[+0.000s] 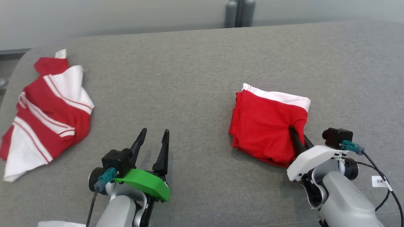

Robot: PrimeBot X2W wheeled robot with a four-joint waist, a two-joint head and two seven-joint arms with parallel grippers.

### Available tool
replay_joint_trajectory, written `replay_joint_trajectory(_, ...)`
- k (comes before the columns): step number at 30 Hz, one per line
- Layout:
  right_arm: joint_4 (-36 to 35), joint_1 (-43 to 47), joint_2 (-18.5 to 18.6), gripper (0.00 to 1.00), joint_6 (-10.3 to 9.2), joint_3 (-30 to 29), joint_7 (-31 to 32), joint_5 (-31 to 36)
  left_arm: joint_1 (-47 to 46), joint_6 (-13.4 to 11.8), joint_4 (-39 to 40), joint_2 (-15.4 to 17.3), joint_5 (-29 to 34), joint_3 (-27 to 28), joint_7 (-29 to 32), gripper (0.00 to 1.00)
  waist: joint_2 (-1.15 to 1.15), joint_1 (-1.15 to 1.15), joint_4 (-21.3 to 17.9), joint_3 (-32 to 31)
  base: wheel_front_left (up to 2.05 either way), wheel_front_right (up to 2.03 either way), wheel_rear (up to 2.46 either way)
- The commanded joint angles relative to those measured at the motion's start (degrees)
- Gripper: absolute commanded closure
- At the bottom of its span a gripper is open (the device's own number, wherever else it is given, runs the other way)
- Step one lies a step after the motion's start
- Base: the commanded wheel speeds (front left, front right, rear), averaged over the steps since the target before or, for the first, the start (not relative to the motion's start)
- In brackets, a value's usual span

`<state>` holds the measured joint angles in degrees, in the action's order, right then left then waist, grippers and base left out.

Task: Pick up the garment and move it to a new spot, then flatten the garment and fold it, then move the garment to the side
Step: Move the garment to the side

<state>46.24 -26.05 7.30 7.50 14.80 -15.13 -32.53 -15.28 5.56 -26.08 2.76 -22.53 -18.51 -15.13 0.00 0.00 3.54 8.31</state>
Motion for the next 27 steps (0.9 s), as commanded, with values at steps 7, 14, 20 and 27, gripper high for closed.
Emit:
replay_joint_trajectory(7,-0.1,0.8,-0.7,1.0,-0.02,1.9,0.0,-0.8,-1.6,0.7,0.6,0.3,1.1,-1.8,0.0,0.0,0.0,0.0,-19.6,-1.0,0.0,0.0,0.0)
replay_joint_trajectory(14,0.2,0.5,-1.7,1.0,-0.03,4.0,0.0,-1.6,-3.1,1.2,1.6,0.3,3.2,-3.7,0.0,0.0,0.0,0.0,-26.1,0.2,0.0,0.0,0.0)
replay_joint_trajectory(20,-0.1,-0.7,-2.0,1.0,-0.02,6.2,0.0,-0.9,-4.1,1.4,2.3,0.3,4.1,-4.8,0.0,0.0,0.0,0.0,-27.4,2.1,0.0,0.0,0.0)
replay_joint_trajectory(27,-0.5,-9.1,0.3,1.0,-0.03,8.5,0.0,0.8,-6.8,1.6,3.3,0.3,6.0,-6.9,0.0,0.0,0.0,0.0,-23.6,8.0,0.0,0.0,0.0)
